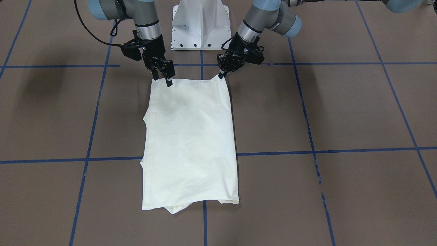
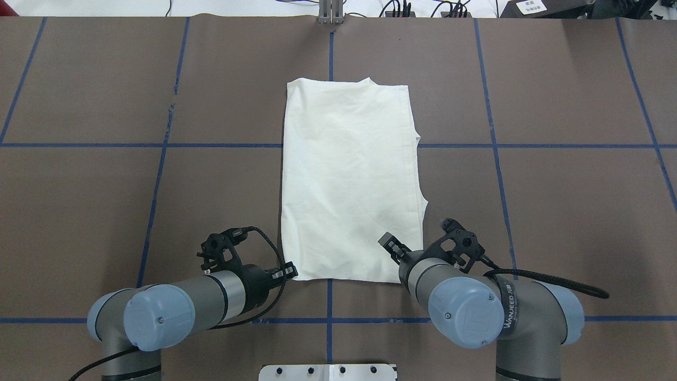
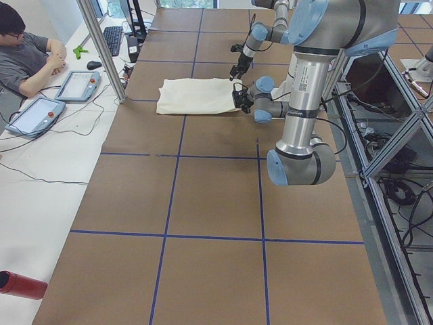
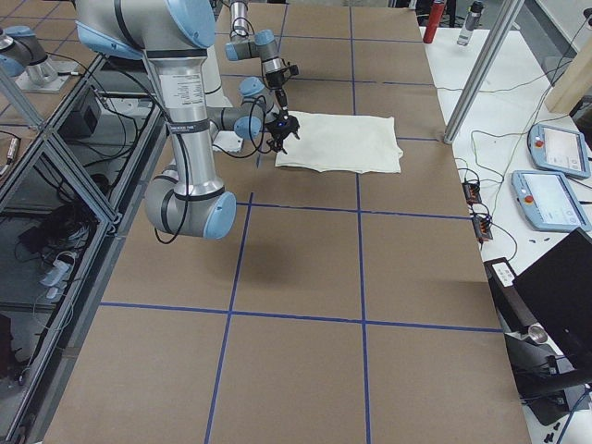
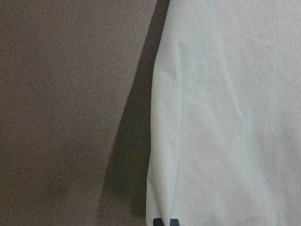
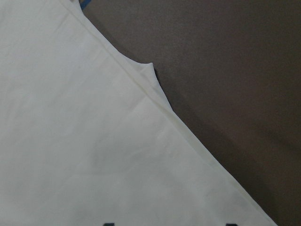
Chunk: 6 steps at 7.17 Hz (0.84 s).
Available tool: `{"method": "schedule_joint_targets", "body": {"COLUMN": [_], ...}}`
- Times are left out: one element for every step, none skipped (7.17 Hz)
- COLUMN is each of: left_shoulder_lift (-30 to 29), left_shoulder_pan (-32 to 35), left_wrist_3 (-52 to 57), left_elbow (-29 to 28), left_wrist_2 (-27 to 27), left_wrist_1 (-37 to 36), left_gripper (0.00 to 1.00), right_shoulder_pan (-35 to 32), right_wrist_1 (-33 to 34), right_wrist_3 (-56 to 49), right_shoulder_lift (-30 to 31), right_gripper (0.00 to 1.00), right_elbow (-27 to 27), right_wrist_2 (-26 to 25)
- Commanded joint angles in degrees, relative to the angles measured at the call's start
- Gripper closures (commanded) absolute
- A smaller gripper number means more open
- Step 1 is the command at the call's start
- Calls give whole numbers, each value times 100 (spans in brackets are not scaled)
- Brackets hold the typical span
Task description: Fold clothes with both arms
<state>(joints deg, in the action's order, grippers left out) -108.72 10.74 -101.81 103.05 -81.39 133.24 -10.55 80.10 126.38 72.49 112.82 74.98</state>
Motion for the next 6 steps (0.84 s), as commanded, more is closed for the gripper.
{"method": "schedule_joint_targets", "body": {"left_shoulder_lift": [0, 0, 9, 9, 9, 9], "left_shoulder_pan": [7, 7, 7, 7, 7, 16], "left_wrist_3": [12, 12, 12, 12, 12, 12], "left_elbow": [31, 31, 40, 40, 48, 83], "left_wrist_2": [0, 0, 0, 0, 0, 0], "left_wrist_1": [0, 0, 0, 0, 0, 0], "left_gripper": [100, 100, 100, 100, 100, 100], "right_shoulder_pan": [123, 132, 141, 141, 149, 141], "right_wrist_1": [417, 418, 418, 410, 410, 410], "right_wrist_3": [194, 194, 194, 203, 212, 212], "right_shoulder_lift": [-86, -86, -86, -86, -95, -208], "right_gripper": [17, 17, 17, 18, 19, 19], "right_elbow": [-84, -93, -137, -163, -225, -356], "right_wrist_2": [-1, -1, -1, -9, -9, -9]}}
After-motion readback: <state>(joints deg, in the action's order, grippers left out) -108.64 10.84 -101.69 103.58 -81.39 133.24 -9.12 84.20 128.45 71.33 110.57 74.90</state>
